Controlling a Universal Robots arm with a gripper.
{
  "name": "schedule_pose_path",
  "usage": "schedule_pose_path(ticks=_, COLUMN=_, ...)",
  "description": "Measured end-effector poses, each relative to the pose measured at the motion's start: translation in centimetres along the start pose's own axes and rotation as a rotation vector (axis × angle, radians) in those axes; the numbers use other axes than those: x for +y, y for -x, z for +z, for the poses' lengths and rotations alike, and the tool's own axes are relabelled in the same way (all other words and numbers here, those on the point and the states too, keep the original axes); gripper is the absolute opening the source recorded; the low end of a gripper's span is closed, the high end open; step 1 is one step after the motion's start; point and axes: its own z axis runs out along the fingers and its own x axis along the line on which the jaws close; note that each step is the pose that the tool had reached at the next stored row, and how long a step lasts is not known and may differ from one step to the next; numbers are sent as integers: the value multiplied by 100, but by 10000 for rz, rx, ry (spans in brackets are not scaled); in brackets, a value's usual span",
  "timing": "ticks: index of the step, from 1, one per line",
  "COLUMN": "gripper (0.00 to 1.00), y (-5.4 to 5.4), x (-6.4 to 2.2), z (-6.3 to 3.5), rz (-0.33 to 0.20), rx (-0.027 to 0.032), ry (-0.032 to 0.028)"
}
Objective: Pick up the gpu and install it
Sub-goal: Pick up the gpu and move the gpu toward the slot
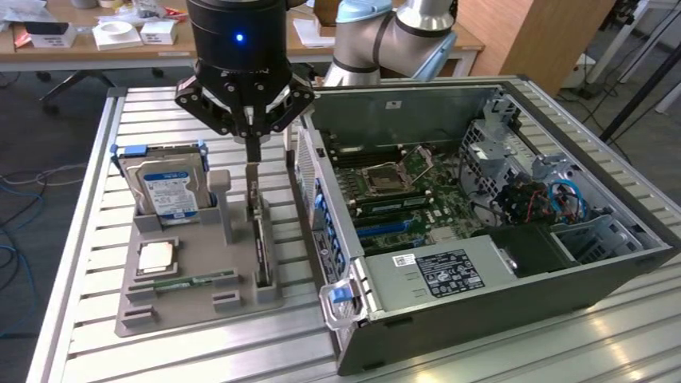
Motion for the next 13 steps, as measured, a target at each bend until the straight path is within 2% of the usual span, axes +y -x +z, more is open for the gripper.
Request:
schedule_pose_path(ticks=1, gripper=17, y=0, x=0, z=0, rz=0, rx=0, ry=0)
schedule_pose_path(ticks=2, gripper=17, y=0, x=0, z=0, rz=0, rx=0, ry=0)
schedule_pose_path(ticks=4, gripper=29, y=0, x=0, z=0, rz=0, rx=0, ry=0)
schedule_pose_path(ticks=7, gripper=35, y=0, x=0, z=0, rz=1, rx=0, ry=1)
schedule_pose_path(ticks=8, gripper=41, y=0, x=0, z=0, rz=0, rx=0, ry=0)
schedule_pose_path(ticks=13, gripper=41, y=-1, x=-1, z=20, rz=0, rx=-1, ry=1)
